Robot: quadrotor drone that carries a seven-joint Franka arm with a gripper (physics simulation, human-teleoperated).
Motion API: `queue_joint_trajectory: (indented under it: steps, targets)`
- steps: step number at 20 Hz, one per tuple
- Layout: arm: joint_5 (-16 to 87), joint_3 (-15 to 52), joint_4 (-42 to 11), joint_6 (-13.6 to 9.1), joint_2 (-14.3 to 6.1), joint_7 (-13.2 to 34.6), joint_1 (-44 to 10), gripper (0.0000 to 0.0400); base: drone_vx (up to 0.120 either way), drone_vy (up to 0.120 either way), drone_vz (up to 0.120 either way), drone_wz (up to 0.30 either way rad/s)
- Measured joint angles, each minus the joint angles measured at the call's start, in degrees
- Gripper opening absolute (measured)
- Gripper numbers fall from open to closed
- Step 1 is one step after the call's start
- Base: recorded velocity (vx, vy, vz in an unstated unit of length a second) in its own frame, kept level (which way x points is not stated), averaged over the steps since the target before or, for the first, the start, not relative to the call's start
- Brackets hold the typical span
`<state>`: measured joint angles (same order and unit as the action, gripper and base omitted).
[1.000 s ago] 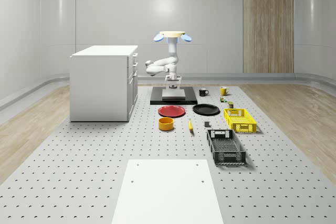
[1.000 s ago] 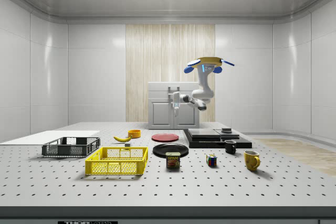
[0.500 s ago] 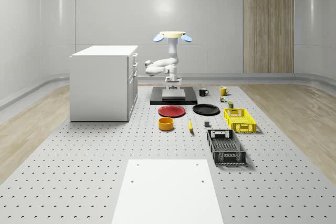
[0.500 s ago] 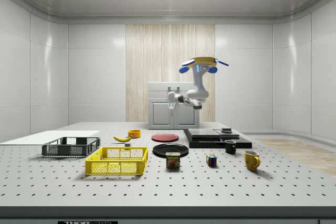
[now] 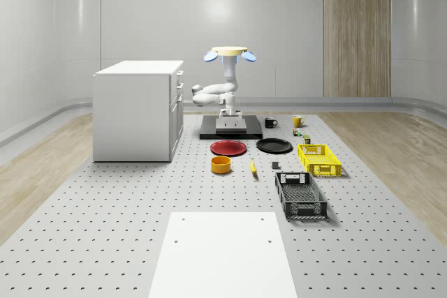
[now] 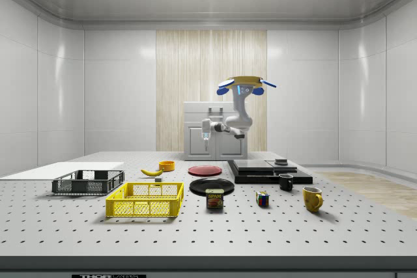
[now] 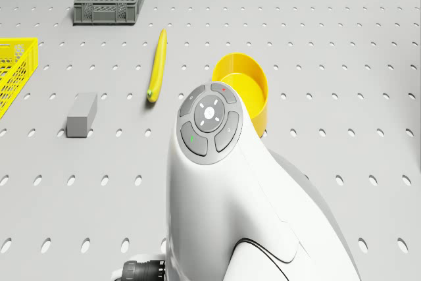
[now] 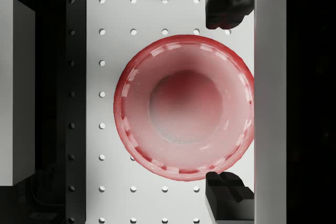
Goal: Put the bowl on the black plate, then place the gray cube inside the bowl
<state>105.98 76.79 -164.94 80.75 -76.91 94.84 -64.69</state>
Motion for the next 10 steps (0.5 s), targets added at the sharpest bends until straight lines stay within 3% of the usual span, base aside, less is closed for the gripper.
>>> queue_joint_trajectory:
  steps: [1, 3, 7, 10]
  targets:
    - [-0.1, 0.0, 0.0, 0.2, -0.2, 0.0, 0.0, 0.0400, 0.120, 0.000, -0.120, 0.000]
    - [-0.3, 0.1, 0.0, 0.5, -0.6, 0.1, -0.1, 0.0400, 0.120, 0.000, 0.000, 0.000]
    - [-0.6, 0.3, 0.1, 1.2, -1.3, 0.3, -0.3, 0.0400, 0.120, 0.000, -0.120, 0.000]
    - [-0.8, 0.4, 0.1, 1.7, -1.8, 0.4, -0.5, 0.0400, 0.120, 0.000, -0.053, 0.000]
